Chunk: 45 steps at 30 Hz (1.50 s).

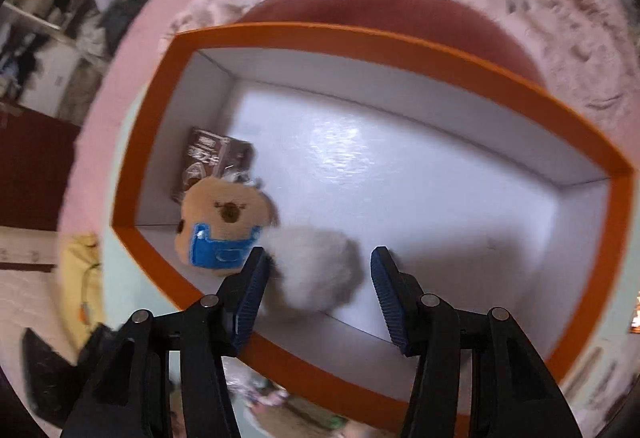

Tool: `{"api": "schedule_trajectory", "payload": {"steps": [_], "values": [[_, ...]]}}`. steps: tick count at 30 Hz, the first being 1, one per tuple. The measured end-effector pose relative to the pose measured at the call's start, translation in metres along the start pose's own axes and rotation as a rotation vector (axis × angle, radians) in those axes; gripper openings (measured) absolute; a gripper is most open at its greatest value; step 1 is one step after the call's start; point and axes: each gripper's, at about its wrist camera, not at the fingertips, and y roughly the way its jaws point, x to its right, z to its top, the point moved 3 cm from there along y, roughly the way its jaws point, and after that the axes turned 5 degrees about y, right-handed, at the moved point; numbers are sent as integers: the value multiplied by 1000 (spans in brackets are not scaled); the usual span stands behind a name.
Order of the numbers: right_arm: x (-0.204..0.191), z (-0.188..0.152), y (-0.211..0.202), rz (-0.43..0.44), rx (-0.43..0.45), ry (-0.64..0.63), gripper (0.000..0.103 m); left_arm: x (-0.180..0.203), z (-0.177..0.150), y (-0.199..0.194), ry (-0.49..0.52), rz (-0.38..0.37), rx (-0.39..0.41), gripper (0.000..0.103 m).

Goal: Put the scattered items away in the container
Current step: 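Grasp the white fur ball in the box with the right gripper, then carry the white fur ball out and release it on the table with the right gripper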

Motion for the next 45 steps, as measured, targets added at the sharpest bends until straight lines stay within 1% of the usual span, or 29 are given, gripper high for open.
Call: {"api": "schedule_trajectory", "payload": {"steps": [1, 2, 4, 6, 8, 11, 14, 16, 17, 19, 22, 23, 25, 26, 30, 32, 34, 35, 37, 39, 42, 44, 45], "values": [[2, 0, -1, 45, -5, 18, 30, 0, -1, 0, 1, -1, -3, 62], [4, -1, -2, 63, -3, 33, 29, 0, -1, 0, 2, -1, -4, 62], [5, -2, -8, 38, 46, 15, 27, 1, -1, 1, 3, 1, -6, 62], [6, -5, -17, 25, 88, 2, 22, 2, -1, 2, 4, 2, -8, 62], [8, -7, -36, 68, 150, 19, 22, 3, -2, 3, 6, 3, -11, 62], [8, -15, -78, 118, 271, 23, 22, 4, -2, 2, 11, 3, -10, 62], [7, -38, -120, 172, 372, 4, 22, 4, -2, 3, 11, 5, -11, 62], [3, -61, -138, 198, 411, -27, 22, 4, -3, 5, 10, 9, -17, 62], [1, -72, -141, 204, 422, -41, 22, 4, -3, 6, 9, 11, -21, 62], [-1, -96, -135, 210, 416, -56, 22, 4, -4, 8, 7, 13, -27, 62], [6, -136, -106, 217, 375, -52, 22, 6, -4, 8, 9, 14, -32, 62], [8, -147, -93, 200, 368, -50, 22, 7, -4, 8, 11, 15, -31, 62], [12, -166, -70, 133, 391, -45, 22, 9, -3, 7, 17, 17, -29, 62], [14, -172, -61, 111, 402, -44, 22, 11, -3, 7, 21, 18, -28, 62], [22, -183, -34, 117, 415, -19, 23, 14, -2, 6, 29, 20, -33, 62], [26, -185, -27, 62, 455, -14, 26, 16, -1, 5, 32, 20, -27, 62], [27, -190, -26, 11, 492, -16, 31, 18, 2, 1, 39, 20, -18, 62], [29, -193, -27, 6, 512, -14, 33, 18, 5, -1, 42, 23, -12, 62], [31, -200, -33, 5, 563, -11, 35, 20, 15, -7, 44, 24, 1, 62], [32, -208, -44, -14, 633, -5, 43, 25, 30, -14, 58, 12, 11, 62], [30, -219, -61, -9, 733, -7, 52, 41, 66, -21, 126, 0, 37, 62], [28, -223, -66, -11, 758, -17, 55, 50, 89, -13, 157, 16, -2, 62], [27, -223, -67, -10, 759, -22, 55, 54, 100, -4, 179, 28, -43, 62]]}}
